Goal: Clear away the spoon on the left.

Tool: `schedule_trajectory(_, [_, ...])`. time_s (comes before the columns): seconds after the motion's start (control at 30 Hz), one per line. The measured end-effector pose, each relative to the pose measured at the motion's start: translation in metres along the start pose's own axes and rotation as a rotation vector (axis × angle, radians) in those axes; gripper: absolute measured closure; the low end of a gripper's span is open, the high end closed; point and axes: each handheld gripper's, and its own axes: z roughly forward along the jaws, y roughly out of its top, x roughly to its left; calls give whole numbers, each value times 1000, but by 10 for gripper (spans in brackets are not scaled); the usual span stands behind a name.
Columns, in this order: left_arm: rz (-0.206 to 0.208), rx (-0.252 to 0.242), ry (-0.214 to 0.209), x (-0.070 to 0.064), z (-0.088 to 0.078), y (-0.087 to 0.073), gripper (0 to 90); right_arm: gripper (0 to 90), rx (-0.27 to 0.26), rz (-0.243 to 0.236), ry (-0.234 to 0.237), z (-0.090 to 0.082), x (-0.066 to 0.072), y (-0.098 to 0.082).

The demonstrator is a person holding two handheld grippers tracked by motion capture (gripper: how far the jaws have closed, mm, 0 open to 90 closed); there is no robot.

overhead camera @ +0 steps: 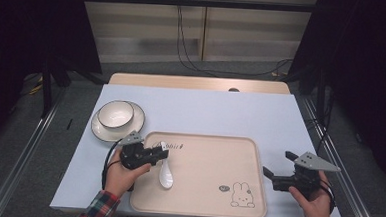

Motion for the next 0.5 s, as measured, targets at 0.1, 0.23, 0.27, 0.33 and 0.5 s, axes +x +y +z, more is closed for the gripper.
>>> schedule_trajectory(0.1, [-5, 1, 1, 1, 1, 0, 697, 18, 1, 1, 0, 0, 0, 0])
schedule_trajectory(0.23, [-11, 6, 9, 2, 2, -1, 690, 18, 0, 6, -1, 0, 0, 0])
schedule_trajectory(0.27, [-13, 6, 13, 2, 2, -1, 690, 18, 0, 6, -1, 0, 0, 0])
schedule_trajectory(0.33, [-14, 8, 14, 3, 3, -1, 688, 18, -1, 6, -2, 0, 0, 0])
schedule_trajectory(0.5, [-20, 12, 23, 3, 4, 0, 672, 18, -3, 5, -2, 0, -1, 0])
